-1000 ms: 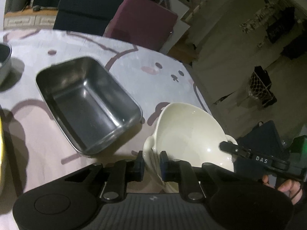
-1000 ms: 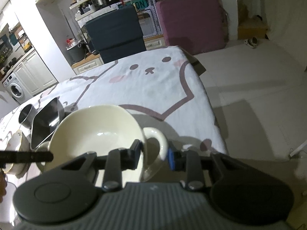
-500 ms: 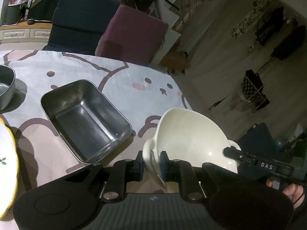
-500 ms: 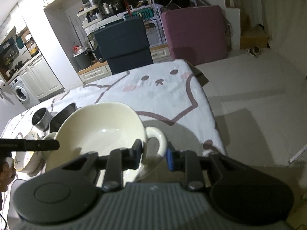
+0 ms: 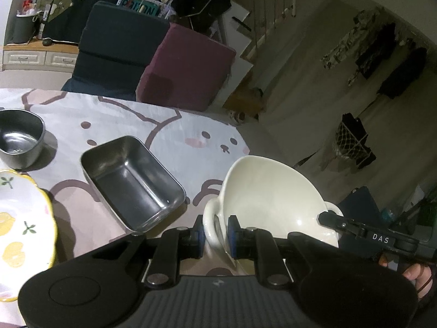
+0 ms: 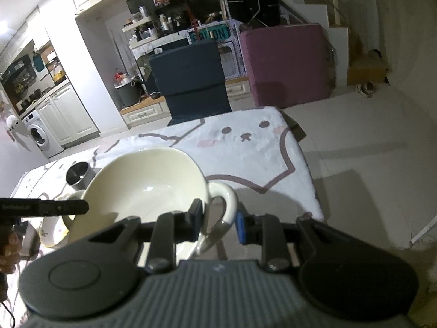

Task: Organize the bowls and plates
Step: 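Carry the cream bowl with both grippers toward the white plate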

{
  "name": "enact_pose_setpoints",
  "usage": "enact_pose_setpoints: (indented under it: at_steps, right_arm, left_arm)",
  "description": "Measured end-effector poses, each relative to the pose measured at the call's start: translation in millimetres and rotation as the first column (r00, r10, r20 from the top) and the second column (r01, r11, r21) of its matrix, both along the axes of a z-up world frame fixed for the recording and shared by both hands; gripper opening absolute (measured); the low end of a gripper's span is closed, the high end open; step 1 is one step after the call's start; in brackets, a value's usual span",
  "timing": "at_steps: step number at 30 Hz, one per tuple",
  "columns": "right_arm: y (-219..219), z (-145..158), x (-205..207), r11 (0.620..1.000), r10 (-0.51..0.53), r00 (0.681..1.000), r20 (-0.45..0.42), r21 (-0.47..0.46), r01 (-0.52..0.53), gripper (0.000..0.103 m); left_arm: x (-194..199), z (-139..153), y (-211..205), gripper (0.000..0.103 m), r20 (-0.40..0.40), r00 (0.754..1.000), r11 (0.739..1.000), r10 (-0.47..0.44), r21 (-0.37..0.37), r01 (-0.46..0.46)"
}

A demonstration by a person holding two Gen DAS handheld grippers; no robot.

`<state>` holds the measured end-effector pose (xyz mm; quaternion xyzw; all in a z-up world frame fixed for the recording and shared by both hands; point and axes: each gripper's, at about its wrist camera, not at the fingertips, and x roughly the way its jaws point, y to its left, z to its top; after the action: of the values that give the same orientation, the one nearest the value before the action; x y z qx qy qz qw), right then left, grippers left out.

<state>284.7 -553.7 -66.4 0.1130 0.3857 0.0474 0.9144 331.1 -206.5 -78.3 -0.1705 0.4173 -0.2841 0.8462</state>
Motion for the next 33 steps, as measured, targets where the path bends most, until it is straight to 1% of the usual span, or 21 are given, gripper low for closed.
enact_pose_setpoints:
  at_steps: [6, 17, 33]
  right_arm:
    - [18, 15, -9, 1.0, 0.019, 1.0, 0.014, -0.007, -0.019, 0.03]
    - [59, 32, -22, 0.998, 0.063, 0.997, 0.033, -0.008, -0.063, 0.03]
    - [122, 39, -37, 0.99, 0.14, 0.989, 0.037, 0.017, -0.14, 0.03]
  left_arm:
    - [-14, 13, 21, 0.018, 0.007, 1.0, 1.0, 0.029, -0.006, -0.029]
    - [-43, 33, 68, 0.018, 0.03, 0.996, 0.997, 0.082, -0.01, -0.081]
    - [-88, 45, 145, 0.018, 0.052, 0.985, 0.986, 0.165, -0.002, -0.166]
